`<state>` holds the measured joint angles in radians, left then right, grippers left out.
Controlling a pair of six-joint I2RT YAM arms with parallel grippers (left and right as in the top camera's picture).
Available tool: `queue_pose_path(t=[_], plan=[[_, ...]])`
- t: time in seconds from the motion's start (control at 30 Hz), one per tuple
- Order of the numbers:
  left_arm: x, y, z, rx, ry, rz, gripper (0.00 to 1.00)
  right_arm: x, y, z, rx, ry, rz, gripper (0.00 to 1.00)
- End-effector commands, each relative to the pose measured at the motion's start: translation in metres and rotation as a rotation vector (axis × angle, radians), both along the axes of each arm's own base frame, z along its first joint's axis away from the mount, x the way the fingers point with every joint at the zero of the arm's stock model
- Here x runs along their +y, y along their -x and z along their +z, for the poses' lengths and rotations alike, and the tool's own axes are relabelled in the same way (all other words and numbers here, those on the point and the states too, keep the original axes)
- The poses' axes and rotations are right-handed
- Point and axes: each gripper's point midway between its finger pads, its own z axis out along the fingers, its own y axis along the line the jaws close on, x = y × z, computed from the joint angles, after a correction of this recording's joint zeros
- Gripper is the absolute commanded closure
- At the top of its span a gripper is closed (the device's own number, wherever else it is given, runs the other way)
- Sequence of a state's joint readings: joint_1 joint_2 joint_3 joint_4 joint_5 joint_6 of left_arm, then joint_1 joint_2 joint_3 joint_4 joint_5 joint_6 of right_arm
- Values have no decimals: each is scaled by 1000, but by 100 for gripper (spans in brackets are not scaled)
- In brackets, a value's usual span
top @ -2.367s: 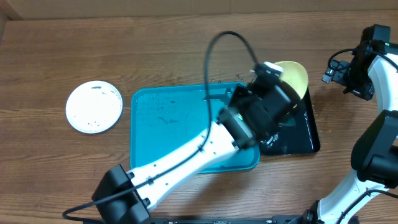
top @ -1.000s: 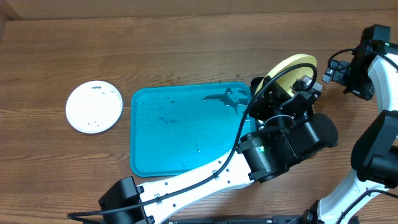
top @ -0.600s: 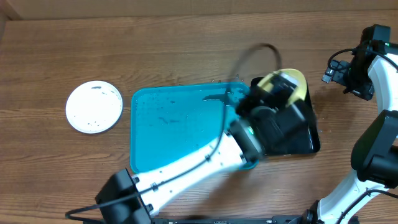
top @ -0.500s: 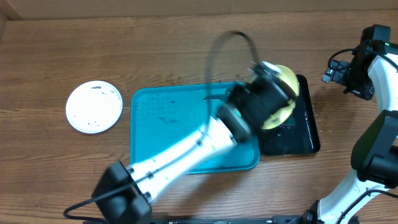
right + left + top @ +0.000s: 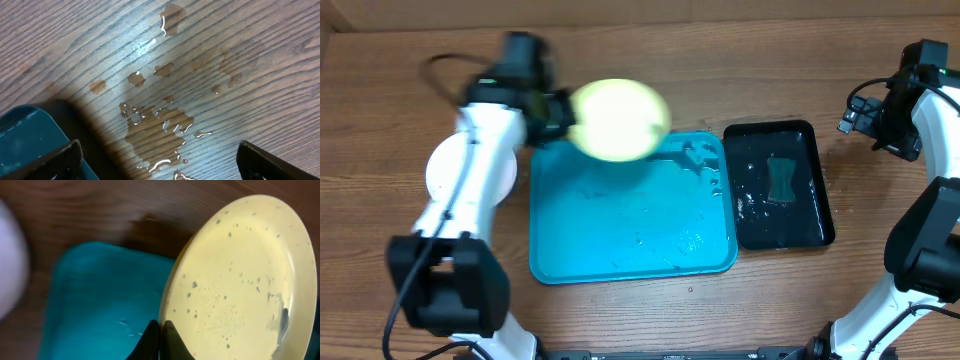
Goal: Clean dirty plates on tray and stack at the side
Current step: 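Carry the yellow plate left and set it on the white plate stack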
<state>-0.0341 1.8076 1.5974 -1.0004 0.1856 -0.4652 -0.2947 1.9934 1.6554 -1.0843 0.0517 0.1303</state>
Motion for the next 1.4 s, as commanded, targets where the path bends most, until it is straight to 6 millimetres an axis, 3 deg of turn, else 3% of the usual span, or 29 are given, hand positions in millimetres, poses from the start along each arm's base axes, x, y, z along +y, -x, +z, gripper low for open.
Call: queue_pose_path(t=[0.0, 0.07, 0.17, 0.27, 0.37, 0.63, 0.83, 1.37], plan=[[85, 12, -8, 67, -68, 211, 96, -2, -2, 11, -33, 8, -7, 0], [127, 26, -12, 104, -112, 314, 96, -2, -2, 11, -33, 8, -7, 0], [175, 47, -19, 146, -130, 438, 96, -2, -2, 11, -33, 8, -7, 0], [209, 64, -28, 169, -140, 529, 96, -2, -2, 11, -33, 8, -7, 0], [229, 78, -40, 191, -154, 588, 96, -2, -2, 11, -33, 8, -7, 0], [240, 86, -74, 179, -158, 619, 96, -2, -2, 11, -34, 8, -7, 0], [245, 78, -72, 143, -168, 624, 96, -2, -2, 11, -34, 8, -7, 0], [256, 95, -73, 198, -247, 653, 96, -2, -2, 11, -33, 8, -7, 0]])
